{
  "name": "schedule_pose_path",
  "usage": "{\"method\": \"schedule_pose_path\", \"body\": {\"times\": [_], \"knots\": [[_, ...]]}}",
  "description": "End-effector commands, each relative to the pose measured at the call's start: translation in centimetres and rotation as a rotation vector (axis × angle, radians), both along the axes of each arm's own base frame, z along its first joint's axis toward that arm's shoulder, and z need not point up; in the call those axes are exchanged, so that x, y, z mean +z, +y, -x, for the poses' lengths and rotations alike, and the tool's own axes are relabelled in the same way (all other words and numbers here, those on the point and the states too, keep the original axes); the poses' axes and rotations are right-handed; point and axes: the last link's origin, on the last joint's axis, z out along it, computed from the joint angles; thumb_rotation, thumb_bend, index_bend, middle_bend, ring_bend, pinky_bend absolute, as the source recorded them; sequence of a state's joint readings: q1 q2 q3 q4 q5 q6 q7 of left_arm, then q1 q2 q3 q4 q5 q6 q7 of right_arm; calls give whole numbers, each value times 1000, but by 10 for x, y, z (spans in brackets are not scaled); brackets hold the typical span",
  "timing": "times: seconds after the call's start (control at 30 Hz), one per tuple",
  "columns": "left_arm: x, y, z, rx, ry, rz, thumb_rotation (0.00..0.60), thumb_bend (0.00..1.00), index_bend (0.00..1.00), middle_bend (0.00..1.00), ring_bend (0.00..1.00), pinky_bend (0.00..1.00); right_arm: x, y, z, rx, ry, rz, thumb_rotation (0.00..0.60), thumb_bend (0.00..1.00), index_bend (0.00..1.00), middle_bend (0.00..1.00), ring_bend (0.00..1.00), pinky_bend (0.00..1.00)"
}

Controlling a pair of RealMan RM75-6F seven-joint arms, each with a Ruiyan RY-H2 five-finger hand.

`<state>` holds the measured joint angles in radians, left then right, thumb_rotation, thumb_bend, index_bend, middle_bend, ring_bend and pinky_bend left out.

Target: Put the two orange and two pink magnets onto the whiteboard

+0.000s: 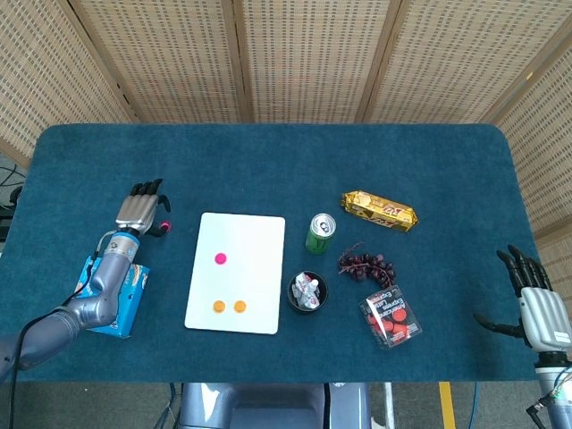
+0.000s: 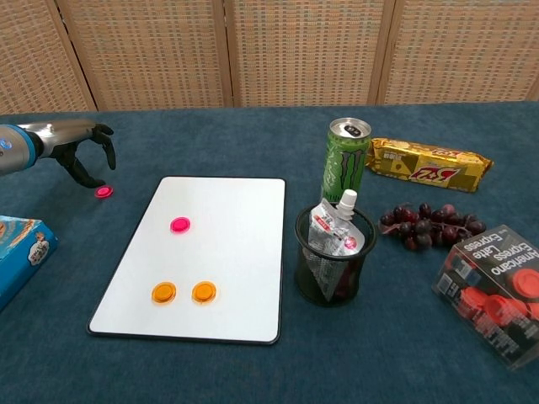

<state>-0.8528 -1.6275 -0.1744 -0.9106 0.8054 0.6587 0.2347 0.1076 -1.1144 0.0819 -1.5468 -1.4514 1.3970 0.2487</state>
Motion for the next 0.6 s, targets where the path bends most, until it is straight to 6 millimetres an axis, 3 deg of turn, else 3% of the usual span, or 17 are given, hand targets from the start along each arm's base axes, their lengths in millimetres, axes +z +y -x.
{"method": "schedule_pose_path", "body": {"times": [0.03, 0.6], "knots": [[-2, -2, 4, 7, 0, 2, 600, 338, 408, 0, 0, 0, 0, 0, 0, 0, -1, 0, 600, 156, 0, 0, 0, 0], [-13, -7, 18, 26, 13, 17, 600, 337, 409, 0, 0, 0, 1, 1, 0, 3, -1, 2, 600, 156, 0, 0, 0, 0]]}}
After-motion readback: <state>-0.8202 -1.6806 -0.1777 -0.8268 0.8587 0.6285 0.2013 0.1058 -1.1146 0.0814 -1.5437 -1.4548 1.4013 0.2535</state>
